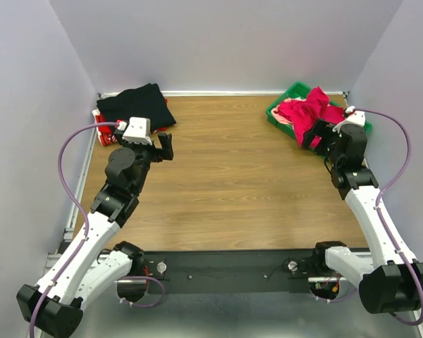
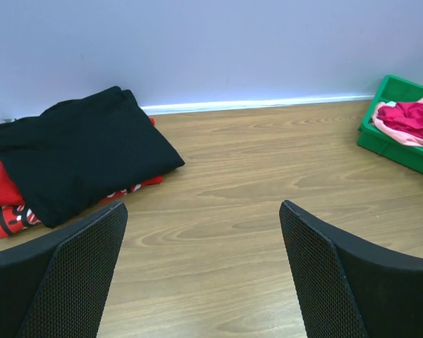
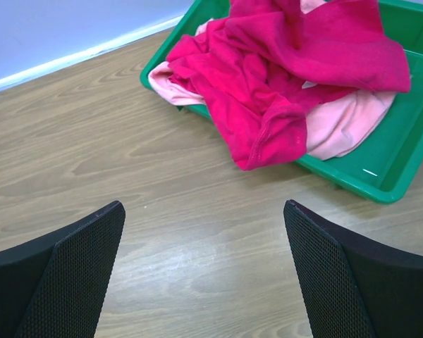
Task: Fold and stack the t-shirts
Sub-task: Grab the tshirt from the pile
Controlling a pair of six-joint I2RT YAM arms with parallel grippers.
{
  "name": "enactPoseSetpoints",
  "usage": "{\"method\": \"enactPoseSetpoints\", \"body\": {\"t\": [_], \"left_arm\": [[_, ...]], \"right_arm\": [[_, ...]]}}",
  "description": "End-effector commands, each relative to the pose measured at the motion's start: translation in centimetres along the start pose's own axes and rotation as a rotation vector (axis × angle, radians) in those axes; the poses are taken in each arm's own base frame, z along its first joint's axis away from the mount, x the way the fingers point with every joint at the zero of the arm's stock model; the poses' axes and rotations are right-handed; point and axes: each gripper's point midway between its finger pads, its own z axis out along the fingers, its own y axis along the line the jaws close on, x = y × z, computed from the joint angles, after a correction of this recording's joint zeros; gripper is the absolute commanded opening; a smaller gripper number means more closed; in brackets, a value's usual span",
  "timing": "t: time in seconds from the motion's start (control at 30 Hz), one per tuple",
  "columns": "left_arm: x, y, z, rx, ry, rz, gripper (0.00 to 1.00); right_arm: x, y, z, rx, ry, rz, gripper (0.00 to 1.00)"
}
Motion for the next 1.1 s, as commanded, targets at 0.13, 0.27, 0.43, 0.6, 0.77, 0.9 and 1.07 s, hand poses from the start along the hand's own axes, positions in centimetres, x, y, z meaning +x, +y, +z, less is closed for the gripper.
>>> {"method": "enactPoseSetpoints", "body": {"t": [0.13, 0.27, 0.43, 0.6, 0.77, 0.9, 1.07], "left_arm": [[-1.1, 0.2, -0.4, 0.002, -0.043, 0.0, 0.96], [-0.7, 0.1, -0.2, -0.001, -0.033, 0.0, 0.96], [-0.4, -0.4, 0.0, 0.023, -0.023, -0.008, 0.96], [-0.6, -0.5, -0.2, 0.033, -0.029, -0.012, 0.96], [-0.6, -0.2, -0.3, 0.018, -0.033, -0.011, 0.96], [-0.7, -0.3, -0.3, 0.026, -0.037, -0.014, 0.96], [-0.5, -0.2, -0.2, 0.018, -0.032, -0.009, 0.96]], "right_arm": [[-0.1, -4.0, 1.1, 0.258, -0.05, 0.121, 1.0], [-0.5, -4.3, 3.5, 0.311, -0.034, 0.146, 1.0], [0.5, -4.5, 9.7, 0.375, 0.05, 0.121, 1.0], [-0.3, -5.5, 14.6, 0.44, 0.058, 0.088, 1.0], [0.3, -6.4, 19.8, 0.459, 0.085, 0.07, 1.0], [0.7, -6.5, 22.9, 0.457, 0.099, 0.041, 1.0], [1.0, -6.6, 25.2, 0.451, 0.109, -0.017, 0.98]]}}
